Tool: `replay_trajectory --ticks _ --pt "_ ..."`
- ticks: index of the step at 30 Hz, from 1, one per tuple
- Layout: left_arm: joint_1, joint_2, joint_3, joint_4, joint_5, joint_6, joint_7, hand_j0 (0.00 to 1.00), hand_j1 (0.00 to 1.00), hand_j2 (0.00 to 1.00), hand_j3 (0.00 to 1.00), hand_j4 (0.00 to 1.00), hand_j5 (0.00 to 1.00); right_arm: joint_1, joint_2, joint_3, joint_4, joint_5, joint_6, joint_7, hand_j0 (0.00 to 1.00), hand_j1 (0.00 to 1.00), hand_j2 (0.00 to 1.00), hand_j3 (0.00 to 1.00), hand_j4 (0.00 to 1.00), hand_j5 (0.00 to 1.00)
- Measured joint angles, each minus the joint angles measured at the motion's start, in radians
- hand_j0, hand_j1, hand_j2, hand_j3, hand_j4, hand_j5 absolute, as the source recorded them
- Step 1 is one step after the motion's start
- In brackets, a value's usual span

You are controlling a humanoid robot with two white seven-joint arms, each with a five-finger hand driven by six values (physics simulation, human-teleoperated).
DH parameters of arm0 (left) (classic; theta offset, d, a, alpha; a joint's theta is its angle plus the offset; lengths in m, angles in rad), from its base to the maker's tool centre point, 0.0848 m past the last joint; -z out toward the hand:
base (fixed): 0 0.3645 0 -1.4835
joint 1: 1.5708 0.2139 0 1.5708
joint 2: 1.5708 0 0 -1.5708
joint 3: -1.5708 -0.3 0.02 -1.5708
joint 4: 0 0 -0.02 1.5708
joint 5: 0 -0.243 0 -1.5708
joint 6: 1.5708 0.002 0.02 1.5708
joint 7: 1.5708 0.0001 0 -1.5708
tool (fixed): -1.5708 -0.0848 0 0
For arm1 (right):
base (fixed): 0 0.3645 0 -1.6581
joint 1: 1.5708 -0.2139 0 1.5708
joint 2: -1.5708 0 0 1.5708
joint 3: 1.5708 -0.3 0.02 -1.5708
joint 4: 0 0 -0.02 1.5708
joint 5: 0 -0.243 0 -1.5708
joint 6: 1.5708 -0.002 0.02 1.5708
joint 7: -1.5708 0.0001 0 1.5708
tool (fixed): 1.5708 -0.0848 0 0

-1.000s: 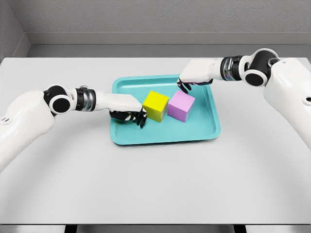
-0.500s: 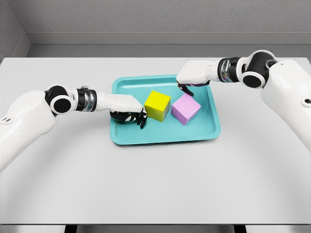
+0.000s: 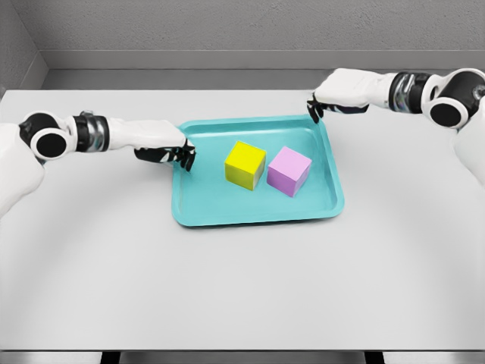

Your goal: Push two cubes

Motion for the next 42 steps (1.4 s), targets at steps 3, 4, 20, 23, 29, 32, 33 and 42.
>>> replay_trajectory --ticks 3,4,20,23,29,32,33,42 --pt "0.006 0.015 0.035 0.011 0.000 0.000 0.000 0.39 0.39 0.39 0.39 0.39 0.39 0.043 -0.058 -0.002 -0.033 -0.017 -0.001 0.000 0.40 0.40 0.40 0.40 0.40 0.40" --pt "0.005 0.018 0.044 0.019 -0.001 0.000 0.000 0.39 0.39 0.39 0.39 0.39 0.39 0.061 -0.079 0.010 -0.060 -0.020 -0.001 0.000 0.40 0.40 0.40 0.40 0.40 0.40" --pt "0.003 0.024 0.071 0.044 -0.001 0.000 0.000 0.39 0.39 0.39 0.39 0.39 0.39 0.120 -0.203 0.152 -0.334 -0.033 0.001 0.000 0.38 0.38 0.38 0.38 0.38 0.38" --pt "0.003 0.024 0.072 0.045 -0.001 0.000 0.000 0.39 0.39 0.39 0.39 0.39 0.39 0.114 -0.181 0.192 -0.342 -0.033 0.001 0.000 0.38 0.38 0.38 0.38 0.38 0.38" --pt "0.003 0.024 0.071 0.045 -0.001 0.000 0.000 0.39 0.39 0.39 0.39 0.39 0.39 0.104 -0.156 0.212 -0.295 -0.032 0.001 0.000 0.33 0.33 0.33 0.33 0.33 0.33" --pt "0.003 0.024 0.071 0.045 -0.001 0.000 0.000 0.39 0.39 0.39 0.39 0.39 0.39 0.089 -0.137 0.214 -0.237 -0.031 0.001 0.000 0.33 0.33 0.33 0.33 0.33 0.33" --pt "0.003 0.024 0.071 0.045 -0.001 0.000 0.000 0.39 0.39 0.39 0.39 0.39 0.39 0.089 -0.132 0.215 -0.222 -0.030 0.001 0.000 0.33 0.33 0.33 0.33 0.33 0.33" --pt "0.003 0.025 0.072 0.045 -0.001 0.000 0.000 0.39 0.39 0.39 0.39 0.39 0.39 0.091 -0.096 0.219 -0.191 -0.021 0.001 -0.001 0.33 0.33 0.33 0.33 0.33 0.33"
